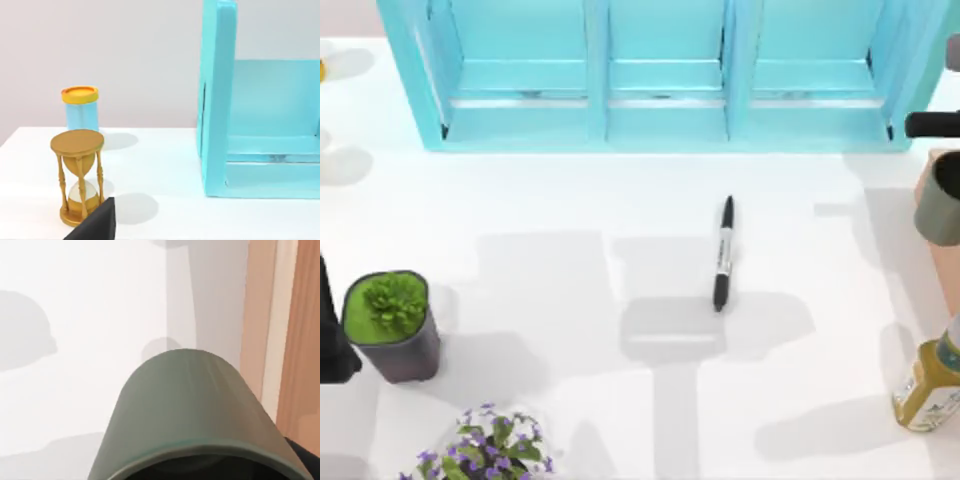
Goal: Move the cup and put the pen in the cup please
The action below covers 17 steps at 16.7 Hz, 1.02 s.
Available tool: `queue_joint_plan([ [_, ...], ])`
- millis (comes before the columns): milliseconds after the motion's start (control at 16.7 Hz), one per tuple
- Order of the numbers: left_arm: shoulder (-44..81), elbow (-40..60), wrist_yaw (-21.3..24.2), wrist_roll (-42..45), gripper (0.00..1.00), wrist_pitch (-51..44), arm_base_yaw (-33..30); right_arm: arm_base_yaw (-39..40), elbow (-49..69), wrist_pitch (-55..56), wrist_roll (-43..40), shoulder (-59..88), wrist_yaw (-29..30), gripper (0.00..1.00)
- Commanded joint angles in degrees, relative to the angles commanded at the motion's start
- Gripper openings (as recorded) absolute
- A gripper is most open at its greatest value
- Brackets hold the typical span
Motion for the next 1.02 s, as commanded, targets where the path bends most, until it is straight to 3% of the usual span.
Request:
queue_joint_plan([
  [360,0.00,0.00,0.00,0.00,1.00,0.00,0.00,11.66,1.40,9.51,10.90,11.01,0.23,0.00],
  [720,0.00,0.00,0.00,0.00,1.00,0.00,0.00,11.94,0.42,10.82,11.49,11.77,0.08,0.00],
  [1020,0.00,0.00,0.00,0.00,1.00,0.00,0.00,12.80,-4.82,18.59,12.26,13.69,0.31,0.00],
])
